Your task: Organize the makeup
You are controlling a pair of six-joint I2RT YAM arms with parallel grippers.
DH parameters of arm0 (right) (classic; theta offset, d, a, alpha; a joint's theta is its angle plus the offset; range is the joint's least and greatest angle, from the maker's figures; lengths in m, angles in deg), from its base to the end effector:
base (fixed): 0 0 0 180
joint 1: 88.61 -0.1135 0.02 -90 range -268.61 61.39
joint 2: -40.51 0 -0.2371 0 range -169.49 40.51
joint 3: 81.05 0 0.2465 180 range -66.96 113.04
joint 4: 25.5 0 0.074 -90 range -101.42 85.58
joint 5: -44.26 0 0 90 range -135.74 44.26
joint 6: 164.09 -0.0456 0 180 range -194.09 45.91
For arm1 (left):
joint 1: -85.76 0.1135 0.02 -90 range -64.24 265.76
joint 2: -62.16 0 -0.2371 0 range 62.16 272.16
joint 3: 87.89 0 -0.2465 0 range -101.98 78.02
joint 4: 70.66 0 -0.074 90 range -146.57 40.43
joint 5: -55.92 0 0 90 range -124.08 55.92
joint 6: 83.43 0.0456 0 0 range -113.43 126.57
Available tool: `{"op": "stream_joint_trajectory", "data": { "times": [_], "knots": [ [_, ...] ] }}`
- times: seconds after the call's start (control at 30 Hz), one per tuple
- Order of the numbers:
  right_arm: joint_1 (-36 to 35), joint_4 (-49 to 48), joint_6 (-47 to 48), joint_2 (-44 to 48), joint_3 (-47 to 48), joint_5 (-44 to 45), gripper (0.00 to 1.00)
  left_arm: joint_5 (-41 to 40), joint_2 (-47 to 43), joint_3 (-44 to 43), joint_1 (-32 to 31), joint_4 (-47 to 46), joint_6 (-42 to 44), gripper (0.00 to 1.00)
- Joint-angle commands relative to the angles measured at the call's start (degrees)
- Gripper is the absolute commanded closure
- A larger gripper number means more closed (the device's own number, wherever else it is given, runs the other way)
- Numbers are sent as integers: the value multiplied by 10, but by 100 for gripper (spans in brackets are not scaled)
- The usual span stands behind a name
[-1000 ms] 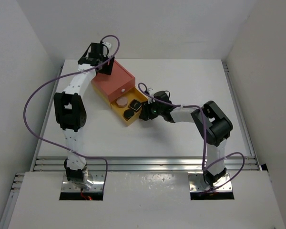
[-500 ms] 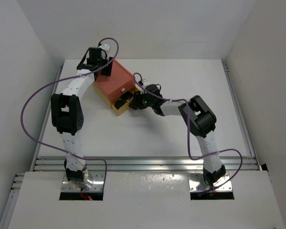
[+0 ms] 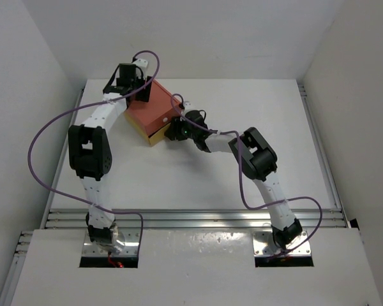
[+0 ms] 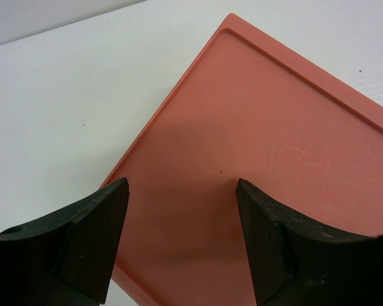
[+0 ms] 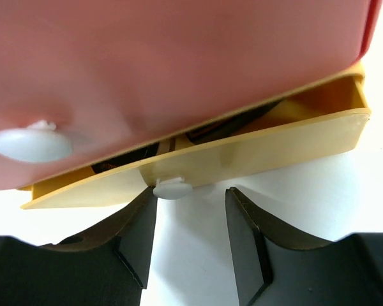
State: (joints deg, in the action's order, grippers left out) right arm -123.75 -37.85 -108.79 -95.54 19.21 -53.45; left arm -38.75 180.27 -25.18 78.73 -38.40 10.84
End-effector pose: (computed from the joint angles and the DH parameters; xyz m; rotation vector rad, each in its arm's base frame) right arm 0.4054 0.2928 0.0865 -0.1006 2.0934 0.9024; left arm 0.4751 -0.0549 0.2539 0.1641 2.1403 0.0595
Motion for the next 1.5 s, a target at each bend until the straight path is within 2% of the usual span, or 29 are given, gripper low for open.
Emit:
{"op": "stream_joint_trajectory", "data": {
  "times": [0.0,0.2,0.4,0.57,0.63,0.77,0.83,0.97,1.03,1.07,1.1,1.17,1.23,1.3,1.47],
  "knots": [
    [-1,-13,5,-23,34,54,53,23,39,36,-4,118,13,26],
    [-11,3,2,-48,84,62,53,28,39,36,-4,118,18,26],
    [-24,3,0,-53,89,59,53,28,39,36,-4,118,23,26],
    [-27,2,-9,-48,87,47,53,12,39,31,1,118,23,18],
    [-24,-14,-5,-13,50,49,53,5,34,16,1,124,23,16],
    [-8,-59,-15,88,-127,51,53,-1,34,-28,7,145,18,13],
    [11,-68,-9,147,-174,52,53,-1,28,-58,12,150,18,12],
    [62,-75,1,285,-314,51,46,5,28,-110,12,168,18,10],
    [101,-31,5,321,-349,29,40,11,28,-138,12,174,13,9],
    [120,-7,21,370,-360,20,37,11,28,-146,17,179,7,9],
    [132,52,42,384,-360,14,30,11,23,-154,18,179,2,8],
    [178,164,81,431,-348,13,0,11,7,-174,24,185,2,8],
    [215,293,130,461,-340,37,0,-11,-8,-180,39,185,2,7],
    [240,354,149,500,-341,87,0,-34,-26,-180,54,185,-3,2],
    [310,404,184,564,-372,147,0,-96,-62,-130,133,185,-3,1]
  ]
}}
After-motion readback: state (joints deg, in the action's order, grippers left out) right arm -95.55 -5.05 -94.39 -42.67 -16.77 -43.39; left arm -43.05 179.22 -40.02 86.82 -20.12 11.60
